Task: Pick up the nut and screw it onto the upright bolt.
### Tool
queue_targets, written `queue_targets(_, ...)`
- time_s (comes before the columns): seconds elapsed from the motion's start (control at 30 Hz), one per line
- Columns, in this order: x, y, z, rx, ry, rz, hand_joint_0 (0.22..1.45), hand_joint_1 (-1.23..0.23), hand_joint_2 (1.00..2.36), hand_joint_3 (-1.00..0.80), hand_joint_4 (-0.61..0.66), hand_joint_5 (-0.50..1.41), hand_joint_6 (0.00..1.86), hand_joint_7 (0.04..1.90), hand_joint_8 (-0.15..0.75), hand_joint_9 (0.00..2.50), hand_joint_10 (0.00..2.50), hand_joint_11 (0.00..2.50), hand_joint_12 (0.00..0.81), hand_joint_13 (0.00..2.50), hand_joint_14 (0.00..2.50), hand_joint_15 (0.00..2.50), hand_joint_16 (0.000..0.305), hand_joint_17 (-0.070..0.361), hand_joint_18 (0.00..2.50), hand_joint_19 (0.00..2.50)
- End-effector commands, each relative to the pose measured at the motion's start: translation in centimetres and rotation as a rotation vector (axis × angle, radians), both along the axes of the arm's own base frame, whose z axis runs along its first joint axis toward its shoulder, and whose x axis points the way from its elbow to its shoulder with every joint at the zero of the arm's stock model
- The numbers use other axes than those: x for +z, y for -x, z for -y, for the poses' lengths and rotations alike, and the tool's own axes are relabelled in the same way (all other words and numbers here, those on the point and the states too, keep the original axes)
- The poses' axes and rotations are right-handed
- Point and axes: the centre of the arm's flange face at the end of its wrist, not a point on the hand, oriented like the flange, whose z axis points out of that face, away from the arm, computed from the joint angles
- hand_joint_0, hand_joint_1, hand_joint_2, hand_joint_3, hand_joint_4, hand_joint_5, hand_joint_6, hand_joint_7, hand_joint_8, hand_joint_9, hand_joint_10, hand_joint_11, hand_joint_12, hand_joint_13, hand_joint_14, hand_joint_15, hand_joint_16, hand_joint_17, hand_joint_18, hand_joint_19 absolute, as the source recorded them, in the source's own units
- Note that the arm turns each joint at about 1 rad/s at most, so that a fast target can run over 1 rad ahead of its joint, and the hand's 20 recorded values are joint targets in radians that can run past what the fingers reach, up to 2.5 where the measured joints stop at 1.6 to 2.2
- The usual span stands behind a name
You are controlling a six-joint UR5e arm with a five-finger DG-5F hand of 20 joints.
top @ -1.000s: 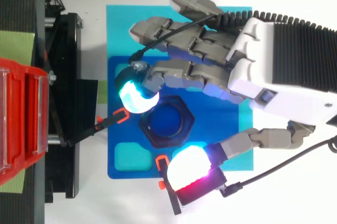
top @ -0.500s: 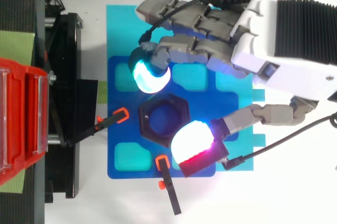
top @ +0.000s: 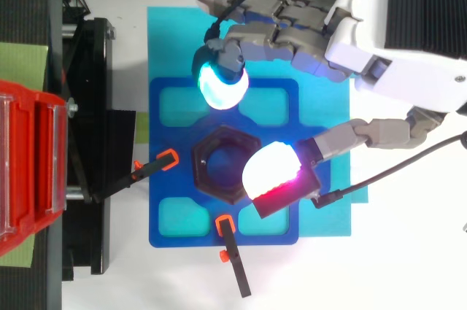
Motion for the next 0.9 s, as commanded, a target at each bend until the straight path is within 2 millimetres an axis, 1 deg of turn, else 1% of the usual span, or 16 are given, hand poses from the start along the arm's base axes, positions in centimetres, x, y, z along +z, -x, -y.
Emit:
queue_targets(0.0, 0.4, -0.2, 0.2, 0.001, -0.001, 0.009, 0.43, -0.4, 1.0, -0.5, 0.19, -0.2, 0.5, 0.87, 0.25, 0.22, 0.0, 0.0, 0.311, 0.16, 0.0, 0.0, 0.038, 0.085, 0.0, 0.0)
queue_targets(0.03, 1.5, -0.7, 0.3, 0.009, -0.003, 0.027, 0.43, -0.39, 1.0, -0.5, 0.18, -0.2, 0.5, 0.81, 0.243, 0.2, 0.0, 0.0, 0.314, 0.15, 0.0, 0.0, 0.038, 0.086, 0.0, 0.0)
queue_targets(0.07, 2.2, -0.9, 0.3, 0.015, 0.001, 0.031, 0.43, -0.38, 1.0, -0.5, 0.16, -0.21, 0.5, 0.73, 0.232, 0.16, 0.0, 0.0, 0.313, 0.13, 0.0, 0.0, 0.04, 0.09, 0.0, 0.0)
queue_targets(0.13, 3.0, -1.2, 0.2, 0.033, 0.018, 0.031, 0.42, -0.35, 1.0, -0.5, 0.14, -0.22, 0.5, 0.69, 0.228, 0.13, 0.0, 0.0, 0.318, 0.1, 0.0, 0.0, 0.041, 0.092, 0.0, 0.0)
queue_targets(0.17, 3.1, -1.2, 0.1, 0.037, 0.02, 0.034, 0.42, -0.34, 1.0, -0.5, 0.14, -0.22, 0.5, 0.67, 0.226, 0.13, 0.0, 0.0, 0.32, 0.1, 0.0, 0.0, 0.042, 0.094, 0.0, 0.0)
queue_targets(0.27, 3.2, -1.4, -0.5, 0.051, 0.02, 0.048, 0.42, -0.3, 1.0, -0.5, 0.13, -0.23, 0.5, 0.64, 0.224, 0.11, 0.0, 0.0, 0.325, 0.08, 0.0, 0.0, 0.043, 0.097, 0.0, 0.0)
queue_targets(0.33, 3.2, -1.4, -1.0, 0.057, 0.019, 0.051, 0.42, -0.19, 1.0, -0.5, 0.12, -0.23, 0.5, 0.63, 0.212, 0.07, 0.0, 0.0, 0.324, 0.03, 0.0, 0.0, 0.044, 0.099, 0.0, 0.0)
queue_targets(0.37, 3.3, -1.5, -1.1, 0.059, 0.019, 0.054, 0.42, -0.18, 1.0, -0.5, 0.1, -0.23, 0.5, 0.63, 0.211, 0.07, 0.0, 0.0, 0.324, 0.02, 0.0, 0.0, 0.044, 0.099, 0.0, 0.0)
queue_targets(0.43, 3.3, -1.5, -1.9, 0.069, 0.017, 0.06, 0.42, -0.1, 1.0, -0.5, 0.08, -0.23, 0.5, 0.61, 0.196, 0.05, 0.0, 0.0, 0.322, 0.01, 0.0, 0.0, 0.045, 0.101, 0.0, 0.0)
queue_targets(0.53, 3.2, -1.6, -2.4, 0.078, 0.017, 0.062, 0.43, -0.05, 1.0, -0.5, 0.07, -0.22, 0.5, 0.6, 0.191, 0.05, 0.0, 0.0, 0.32, 0.0, 0.0, 0.0, 0.044, 0.1, 0.0, 0.0)
queue_targets(0.67, 3.2, -1.6, -3.1, 0.088, 0.017, 0.06, 0.43, -0.03, 1.0, -0.5, 0.06, -0.22, 0.5, 0.61, 0.188, 0.04, 0.0, 0.0, 0.318, 0.0, 0.0, 0.0, 0.044, 0.1, 0.0, 0.0)
queue_targets(0.73, 2.6, -1.4, -3.6, 0.095, 0.015, 0.05, 0.43, -0.03, 1.0, -0.5, 0.06, -0.22, 0.5, 0.61, 0.186, 0.04, 0.0, 0.0, 0.318, 0.0, 0.0, 0.0, 0.045, 0.1, 0.0, 0.0)
queue_targets(0.87, 2.4, -1.3, -3.8, 0.102, 0.014, 0.047, 0.43, -0.03, 1.0, -0.5, 0.07, -0.22, 0.5, 0.61, 0.186, 0.04, 0.0, 0.0, 0.318, 0.0, 0.0, 0.0, 0.044, 0.1, 0.0, 0.0)
